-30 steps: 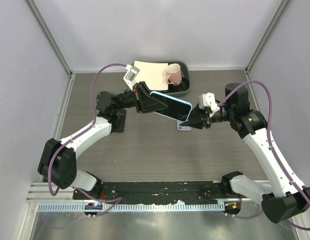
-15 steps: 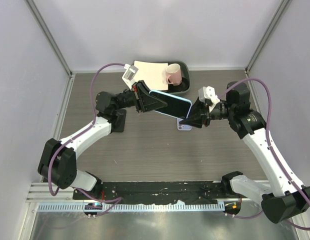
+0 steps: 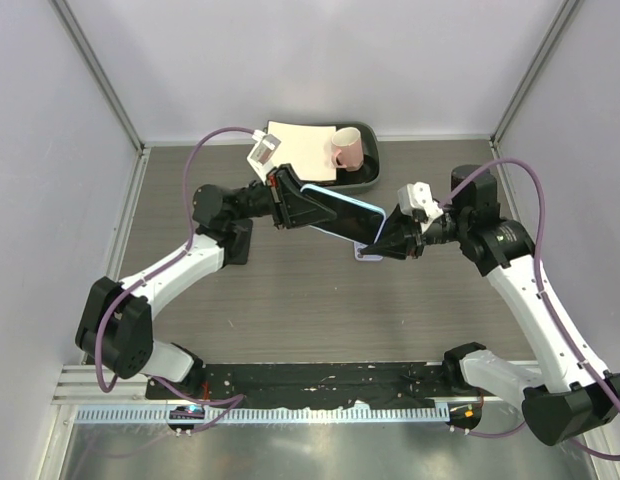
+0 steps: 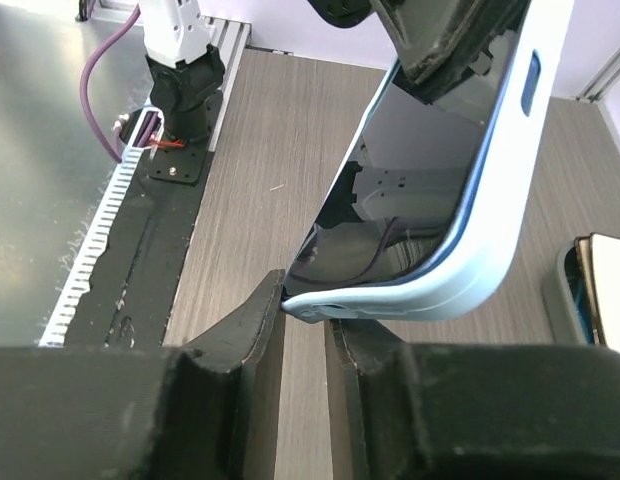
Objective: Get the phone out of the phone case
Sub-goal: Remove the phone case from the phone.
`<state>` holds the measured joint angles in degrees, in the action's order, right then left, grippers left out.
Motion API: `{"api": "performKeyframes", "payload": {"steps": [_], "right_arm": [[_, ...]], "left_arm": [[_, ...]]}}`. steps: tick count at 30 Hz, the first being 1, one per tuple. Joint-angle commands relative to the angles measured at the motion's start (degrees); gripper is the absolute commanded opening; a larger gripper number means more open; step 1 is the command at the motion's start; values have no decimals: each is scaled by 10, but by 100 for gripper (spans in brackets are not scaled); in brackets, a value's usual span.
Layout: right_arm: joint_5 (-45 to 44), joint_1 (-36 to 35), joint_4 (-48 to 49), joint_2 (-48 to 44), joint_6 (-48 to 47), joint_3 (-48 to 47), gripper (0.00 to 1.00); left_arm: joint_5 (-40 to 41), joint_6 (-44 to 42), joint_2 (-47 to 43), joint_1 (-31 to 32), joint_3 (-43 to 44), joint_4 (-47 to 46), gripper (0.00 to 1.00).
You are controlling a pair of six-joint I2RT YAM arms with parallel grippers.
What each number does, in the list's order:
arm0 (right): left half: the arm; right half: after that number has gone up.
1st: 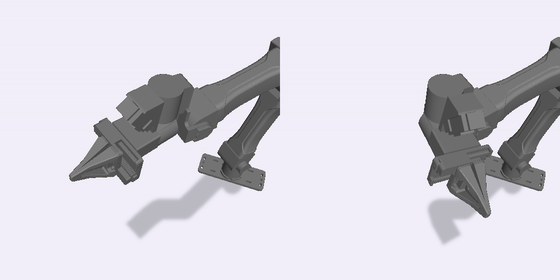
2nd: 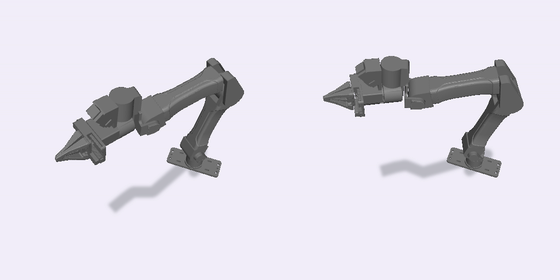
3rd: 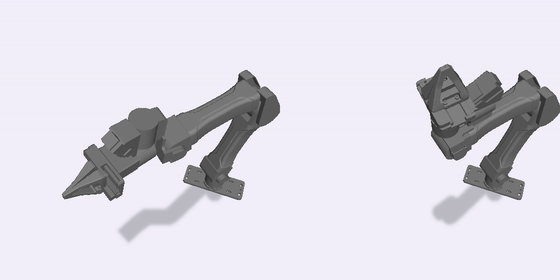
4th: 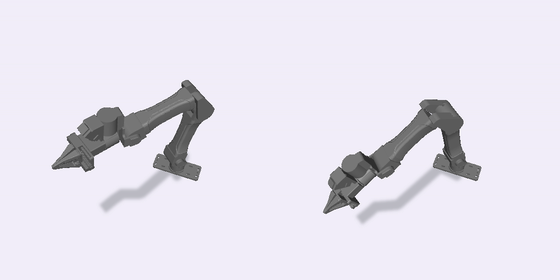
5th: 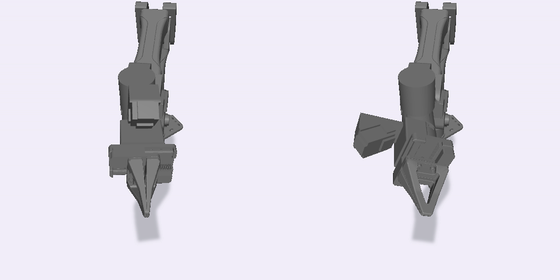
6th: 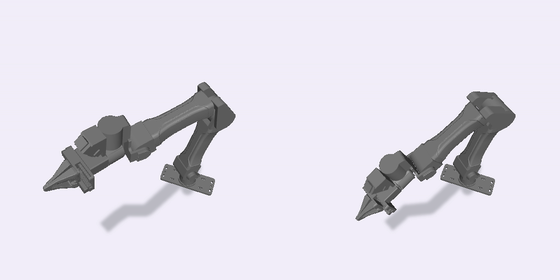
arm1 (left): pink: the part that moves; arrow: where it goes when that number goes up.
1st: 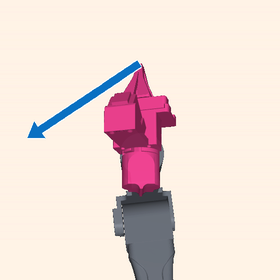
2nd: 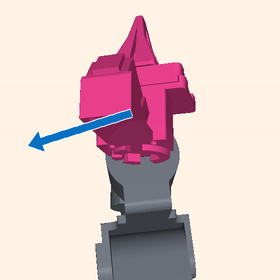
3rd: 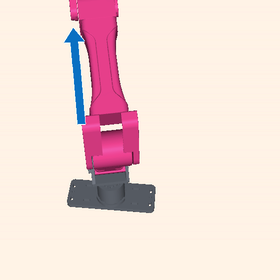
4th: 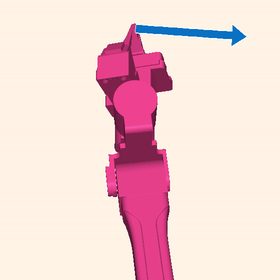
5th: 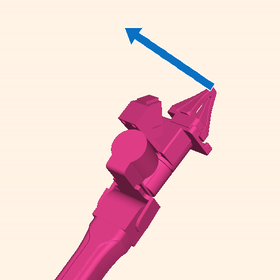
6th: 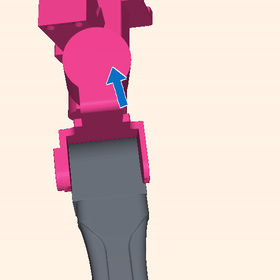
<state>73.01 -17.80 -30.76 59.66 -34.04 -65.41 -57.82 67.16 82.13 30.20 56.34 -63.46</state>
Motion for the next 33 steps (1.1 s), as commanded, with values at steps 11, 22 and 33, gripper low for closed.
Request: {"api": "performKeyframes", "payload": {"steps": [11,22,33], "right_arm": [[26,-1,-22,2,-125,-36,1],[6,24,-33,13,-171,-46,1],[37,52,-204,-9,-369,-68,1]], "left_arm": [[-44,64,8,76,34,-93,0],[-34,92,38,149,29,-133,0],[-24,102,65,172,14,-153,0]]}}
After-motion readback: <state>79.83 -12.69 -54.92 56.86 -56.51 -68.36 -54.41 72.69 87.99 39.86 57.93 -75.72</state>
